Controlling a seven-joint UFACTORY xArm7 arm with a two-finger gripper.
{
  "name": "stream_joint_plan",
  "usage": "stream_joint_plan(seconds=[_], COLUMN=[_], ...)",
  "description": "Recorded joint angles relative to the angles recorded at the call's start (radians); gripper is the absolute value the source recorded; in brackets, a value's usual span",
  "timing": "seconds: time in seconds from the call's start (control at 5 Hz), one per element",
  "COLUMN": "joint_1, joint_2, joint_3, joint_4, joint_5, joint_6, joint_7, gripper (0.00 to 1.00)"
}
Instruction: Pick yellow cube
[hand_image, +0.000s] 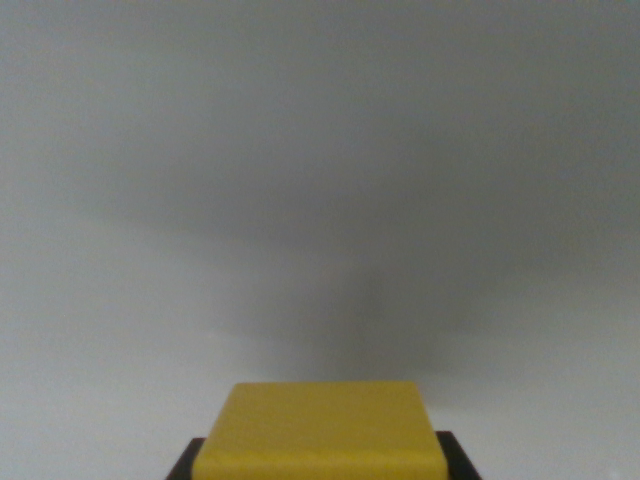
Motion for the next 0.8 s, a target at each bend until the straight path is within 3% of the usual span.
stream_joint_plan(seconds=[0.2, 0.4, 0.6, 0.8], joint_1=[-0.0006, -0.0006, -0.0013, -0.0013], joint_2=[-0.013, -0.013, -0.027, -0.027], joint_3=[0.001, 0.001, 0.001, 0.001], joint_4=[0.024, 0.024, 0.050, 0.050], joint_5=[0.0022, 0.0022, 0.0046, 0.0046], joint_6=[0.038, 0.038, 0.077, 0.077], joint_7=[-0.001, -0.001, -0.002, -0.002], gripper=[1.00, 1.00, 1.00, 1.00])
